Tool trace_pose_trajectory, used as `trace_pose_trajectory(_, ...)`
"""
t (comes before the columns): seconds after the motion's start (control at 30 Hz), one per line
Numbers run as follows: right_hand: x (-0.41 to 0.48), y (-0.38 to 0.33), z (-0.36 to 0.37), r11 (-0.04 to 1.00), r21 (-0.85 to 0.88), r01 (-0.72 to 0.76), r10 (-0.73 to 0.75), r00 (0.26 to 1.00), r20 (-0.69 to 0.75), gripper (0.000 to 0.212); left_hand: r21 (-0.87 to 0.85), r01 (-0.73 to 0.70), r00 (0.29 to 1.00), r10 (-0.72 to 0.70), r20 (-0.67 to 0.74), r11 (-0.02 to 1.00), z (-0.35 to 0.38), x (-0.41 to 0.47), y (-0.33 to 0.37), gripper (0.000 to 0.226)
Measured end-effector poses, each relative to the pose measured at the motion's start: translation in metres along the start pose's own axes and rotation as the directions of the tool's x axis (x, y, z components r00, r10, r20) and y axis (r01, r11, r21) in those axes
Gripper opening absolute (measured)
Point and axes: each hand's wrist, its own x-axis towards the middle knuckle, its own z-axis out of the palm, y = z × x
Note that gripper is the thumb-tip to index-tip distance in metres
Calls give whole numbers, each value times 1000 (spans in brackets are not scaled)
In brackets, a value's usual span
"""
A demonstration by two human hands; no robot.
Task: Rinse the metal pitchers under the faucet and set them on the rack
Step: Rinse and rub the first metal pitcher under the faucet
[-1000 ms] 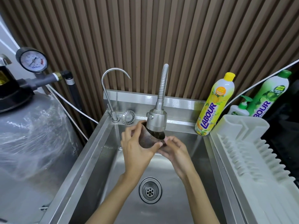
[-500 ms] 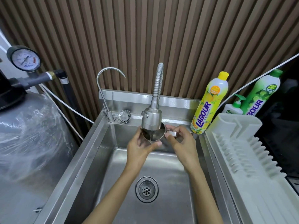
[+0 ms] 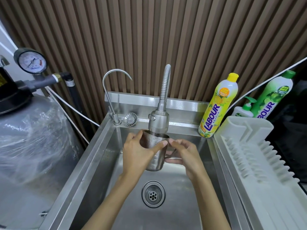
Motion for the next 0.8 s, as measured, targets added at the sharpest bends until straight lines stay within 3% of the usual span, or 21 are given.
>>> trace_pose_trajectory(0.13, -4, -18, -5, 900, -428, 85, -185, 962, -200, 24, -296, 195, 965, -129, 227, 935, 8, -2, -9, 31)
trace_pose_trajectory(0.23, -8, -21, 0, 751, -635, 182, -369, 913, -174, 26, -518, 266, 935, -86, 345, 813, 17, -4, -14, 33)
trace_pose_trajectory(0.37, -5, -13, 5, 871, -364, 330, -389, 915, -101, 11, -628, 142, 975, 2, 223, 765, 20, 1, -13, 60)
trace_pose_trajectory(0.47, 7, 5, 10, 973, 2, 232, -232, 972, -36, 20, -583, 12, 992, 66, 111, 812, 14, 9, -13, 77)
trace_pose_trajectory(0.57, 11, 25, 14, 941, 331, 71, -101, 992, 74, 19, -375, -158, 983, 183, 31, 913, 4, 10, -8, 79)
trace_pose_trajectory(0.63, 9, 31, 12, 934, 356, 2, -44, 993, 109, 17, -238, -194, 980, 198, -6, 952, 1, 8, -7, 84)
trace_pose_trajectory(0.73, 6, 28, 9, 972, 233, -16, -5, 996, 87, 15, -76, -138, 990, 137, -21, 987, 0, 5, -7, 93)
trace_pose_trajectory(0.8, 1, 18, 6, 992, 124, -6, 3, 1000, 29, 14, -38, -83, 997, 83, 1, 996, 1, 4, -7, 81)
